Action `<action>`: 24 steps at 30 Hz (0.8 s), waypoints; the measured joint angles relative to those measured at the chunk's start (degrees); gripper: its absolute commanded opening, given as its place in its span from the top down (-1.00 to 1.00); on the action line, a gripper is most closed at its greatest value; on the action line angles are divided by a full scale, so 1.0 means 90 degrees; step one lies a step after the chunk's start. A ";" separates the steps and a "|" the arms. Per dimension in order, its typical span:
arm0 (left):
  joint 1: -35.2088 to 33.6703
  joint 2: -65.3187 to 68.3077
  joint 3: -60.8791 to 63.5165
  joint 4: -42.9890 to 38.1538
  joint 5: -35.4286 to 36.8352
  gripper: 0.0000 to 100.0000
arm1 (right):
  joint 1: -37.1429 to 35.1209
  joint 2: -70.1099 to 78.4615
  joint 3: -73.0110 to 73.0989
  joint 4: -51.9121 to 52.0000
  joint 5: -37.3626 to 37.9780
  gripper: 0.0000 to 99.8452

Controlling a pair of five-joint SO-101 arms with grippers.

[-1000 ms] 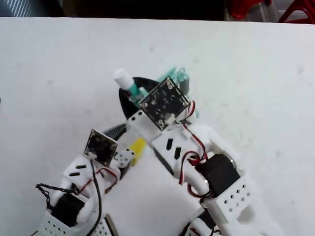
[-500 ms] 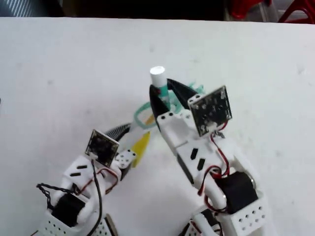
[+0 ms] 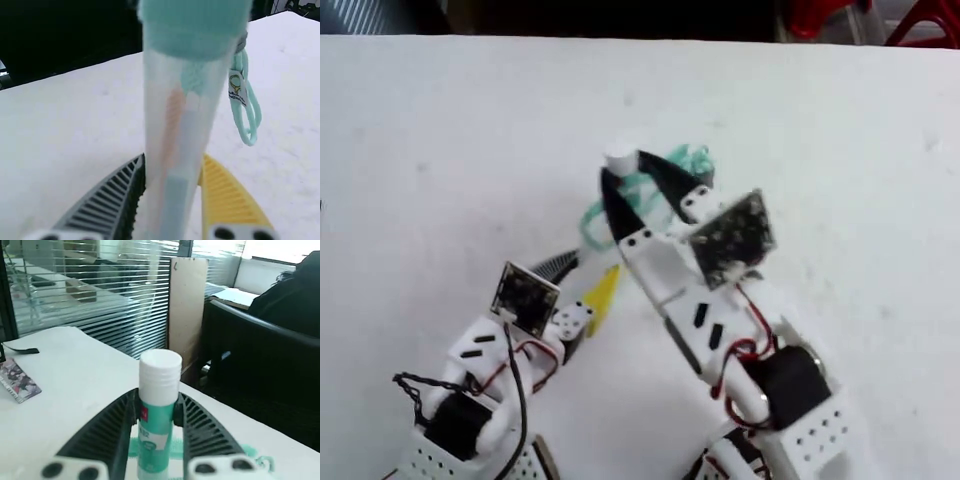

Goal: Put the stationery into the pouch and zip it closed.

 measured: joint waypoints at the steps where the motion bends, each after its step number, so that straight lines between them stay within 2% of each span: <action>1: 0.0000 0.0010 0.0000 0.0000 0.0000 0.65 | -0.0068 0.0127 0.0000 -0.0029 0.0000 0.97; 7: -0.0010 0.0020 0.0000 0.0000 0.0000 0.65 | -0.0156 0.0225 0.0215 -0.0049 0.0039 0.97; 18: 0.0020 0.0020 0.0000 0.0000 0.0000 0.65 | -0.0039 -0.0586 0.0811 0.0059 0.0078 0.94; 24: 0.0020 0.0020 0.0000 0.0000 0.0000 0.65 | -0.0039 -0.0420 0.0674 0.0635 0.0068 0.42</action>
